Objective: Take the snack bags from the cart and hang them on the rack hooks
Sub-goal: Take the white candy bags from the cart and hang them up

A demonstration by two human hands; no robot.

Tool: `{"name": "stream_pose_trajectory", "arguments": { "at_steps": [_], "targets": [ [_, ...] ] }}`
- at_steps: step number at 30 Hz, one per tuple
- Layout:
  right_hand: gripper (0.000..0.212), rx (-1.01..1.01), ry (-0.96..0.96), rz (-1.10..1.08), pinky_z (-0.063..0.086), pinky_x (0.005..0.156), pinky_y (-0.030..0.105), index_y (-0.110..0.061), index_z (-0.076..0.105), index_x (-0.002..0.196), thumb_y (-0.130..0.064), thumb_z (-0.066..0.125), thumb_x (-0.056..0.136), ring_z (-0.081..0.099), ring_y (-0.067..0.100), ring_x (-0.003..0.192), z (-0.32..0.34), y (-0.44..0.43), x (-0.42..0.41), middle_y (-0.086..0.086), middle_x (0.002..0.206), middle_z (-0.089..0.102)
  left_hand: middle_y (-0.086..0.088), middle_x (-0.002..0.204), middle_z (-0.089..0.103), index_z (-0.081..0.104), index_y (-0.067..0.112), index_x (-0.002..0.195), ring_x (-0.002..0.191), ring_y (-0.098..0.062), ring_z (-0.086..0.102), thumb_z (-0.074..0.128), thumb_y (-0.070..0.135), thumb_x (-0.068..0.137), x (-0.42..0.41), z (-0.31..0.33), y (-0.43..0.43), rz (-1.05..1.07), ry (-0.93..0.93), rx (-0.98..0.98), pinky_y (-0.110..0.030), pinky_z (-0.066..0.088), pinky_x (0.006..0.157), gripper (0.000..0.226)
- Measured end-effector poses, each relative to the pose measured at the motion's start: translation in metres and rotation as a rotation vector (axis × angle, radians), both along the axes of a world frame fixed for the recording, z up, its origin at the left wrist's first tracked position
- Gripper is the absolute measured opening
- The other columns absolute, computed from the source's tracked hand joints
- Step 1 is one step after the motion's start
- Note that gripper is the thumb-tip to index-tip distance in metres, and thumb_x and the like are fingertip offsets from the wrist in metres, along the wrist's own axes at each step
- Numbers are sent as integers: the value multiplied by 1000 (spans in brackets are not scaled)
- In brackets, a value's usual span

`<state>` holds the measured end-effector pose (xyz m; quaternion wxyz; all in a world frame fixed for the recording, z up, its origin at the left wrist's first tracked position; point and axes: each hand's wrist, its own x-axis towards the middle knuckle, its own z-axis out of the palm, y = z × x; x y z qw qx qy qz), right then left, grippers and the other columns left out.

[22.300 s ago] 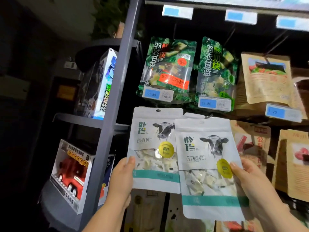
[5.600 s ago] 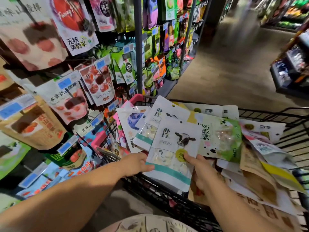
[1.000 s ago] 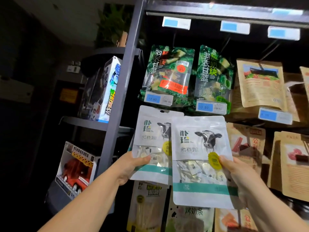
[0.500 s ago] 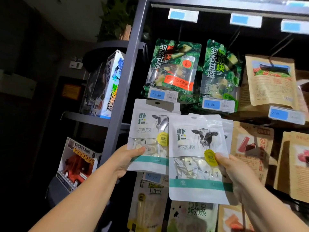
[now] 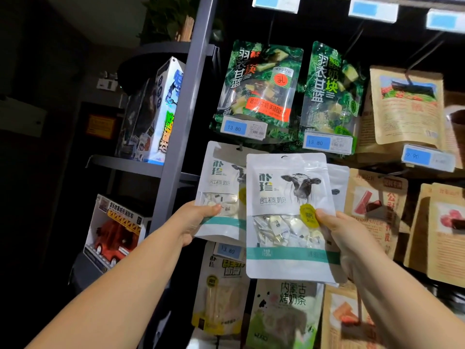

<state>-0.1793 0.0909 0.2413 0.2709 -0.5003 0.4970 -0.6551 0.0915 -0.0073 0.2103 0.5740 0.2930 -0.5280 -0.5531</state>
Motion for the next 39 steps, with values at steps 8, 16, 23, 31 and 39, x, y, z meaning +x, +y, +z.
{"name": "stream_pose_trajectory", "arguments": {
  "at_steps": [8, 16, 23, 31, 39],
  "targets": [
    [19, 39, -13, 30, 32, 60, 28, -14, 56, 78, -20, 58, 96, 41, 21, 59, 9, -5, 19, 6, 61, 49, 0, 99, 71, 64, 16, 105, 86, -17, 67, 79, 28, 77, -9, -4, -31, 380, -332, -113, -30, 53, 71, 33],
    [17, 18, -10, 75, 29, 57, 27, -12, 58, 80, -15, 58, 96, 36, 17, 55, 20, -17, 46, 7, 62, 45, -1, 99, 56, 48, 18, 101, 94, -21, 54, 47, 43, 96, -13, 14, 2, 625, -84, -391, -38, 46, 82, 25],
    [18, 29, -23, 99, 32, 58, 28, -13, 58, 78, -18, 59, 95, 41, 16, 55, 20, -37, 73, 2, 55, 51, -4, 111, 68, 43, 21, 120, 93, -22, 71, 70, 45, 78, -15, 26, 28, -9, -22, -160, -42, 58, 77, 55],
    [13, -10, -9, 123, 51, 94, 45, -11, 66, 102, -20, 61, 94, 67, 33, 97, 12, -51, 86, 11, 97, 73, -8, 104, 73, 60, 16, 115, 93, -30, 71, 74, 14, 81, -4, 21, 20, -1, -21, -286, -46, 58, 79, 36],
    [12, -50, -24, 152, 49, 61, 28, -13, 67, 99, -19, 56, 97, 63, 13, 61, 5, -56, 81, -4, 66, 70, -9, 113, 71, 56, 12, 124, 101, -33, 68, 84, 23, 67, -9, 12, 8, -33, -4, -344, -56, 53, 87, 64]
  ]
}}
